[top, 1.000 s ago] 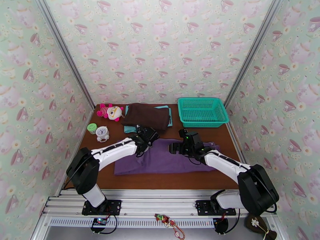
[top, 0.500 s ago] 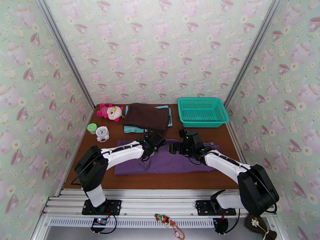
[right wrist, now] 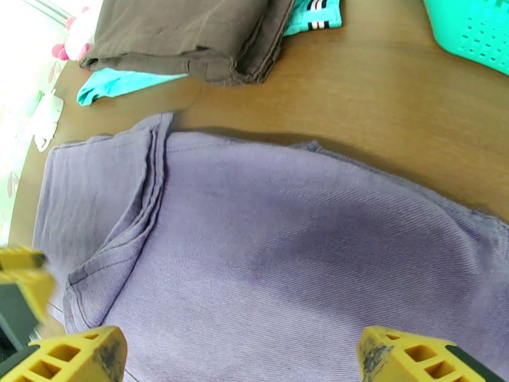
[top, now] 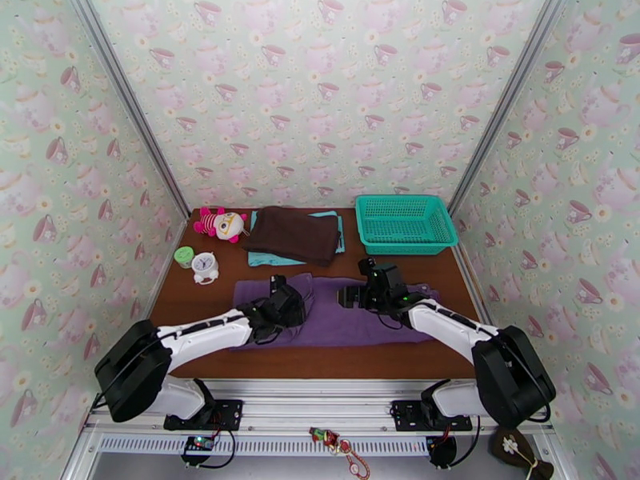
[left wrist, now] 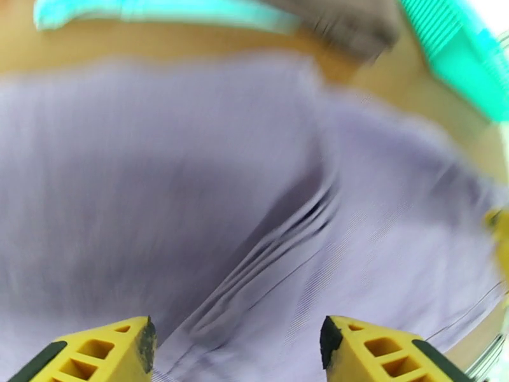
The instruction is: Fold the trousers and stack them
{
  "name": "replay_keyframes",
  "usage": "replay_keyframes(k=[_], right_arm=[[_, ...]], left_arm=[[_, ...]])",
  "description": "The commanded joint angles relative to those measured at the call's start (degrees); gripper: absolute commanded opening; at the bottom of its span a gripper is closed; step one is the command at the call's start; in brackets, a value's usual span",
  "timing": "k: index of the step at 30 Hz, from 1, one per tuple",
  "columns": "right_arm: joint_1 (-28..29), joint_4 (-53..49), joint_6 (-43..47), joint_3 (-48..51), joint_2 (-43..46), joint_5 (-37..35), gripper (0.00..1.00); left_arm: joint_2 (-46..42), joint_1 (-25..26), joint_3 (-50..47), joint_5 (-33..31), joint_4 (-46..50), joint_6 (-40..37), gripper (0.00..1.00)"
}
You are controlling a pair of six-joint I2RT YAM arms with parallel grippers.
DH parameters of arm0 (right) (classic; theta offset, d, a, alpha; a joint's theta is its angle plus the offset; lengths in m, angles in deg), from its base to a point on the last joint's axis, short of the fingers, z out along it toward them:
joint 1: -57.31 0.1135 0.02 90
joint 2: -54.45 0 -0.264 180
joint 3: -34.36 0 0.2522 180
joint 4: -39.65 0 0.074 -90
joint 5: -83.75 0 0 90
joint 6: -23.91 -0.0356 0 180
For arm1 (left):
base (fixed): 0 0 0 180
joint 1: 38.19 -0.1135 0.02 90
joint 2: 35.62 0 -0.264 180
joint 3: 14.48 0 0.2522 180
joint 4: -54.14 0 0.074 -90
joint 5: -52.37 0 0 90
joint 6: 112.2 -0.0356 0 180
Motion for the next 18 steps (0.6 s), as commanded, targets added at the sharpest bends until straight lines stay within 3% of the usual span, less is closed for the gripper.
replay_keyframes(k=[1,10,12,16,18], right_arm=[[-0.2,1.0,0.8,0.4,-0.3,1.2,0.99],[-0.1,0.3,1.2,0.5,0.4,0.5,1.0],[-0.2,-0.1,1.4,0.5,0.7,-0.1,0.99],[-0.5,-0.2,1.0,1.5,3.4,-2.2,1.0],[-1.0,0.0,0.7,2.3,5.2,-2.9,0.99]], left_arm=[[1.2,0.3,-0.4,1.9,-3.6,3.6,0.73],[1.9,2.0,0.2,5.8,-7.1,2.2,0.73],[2.4,2.0,0.1,9.0,-8.6,2.0,0.73],[2.5,2.4,-0.2,22.5,-17.2,-2.9,0.73],[1.9,2.7,0.3,26.4,-17.5,-5.8,0.73]])
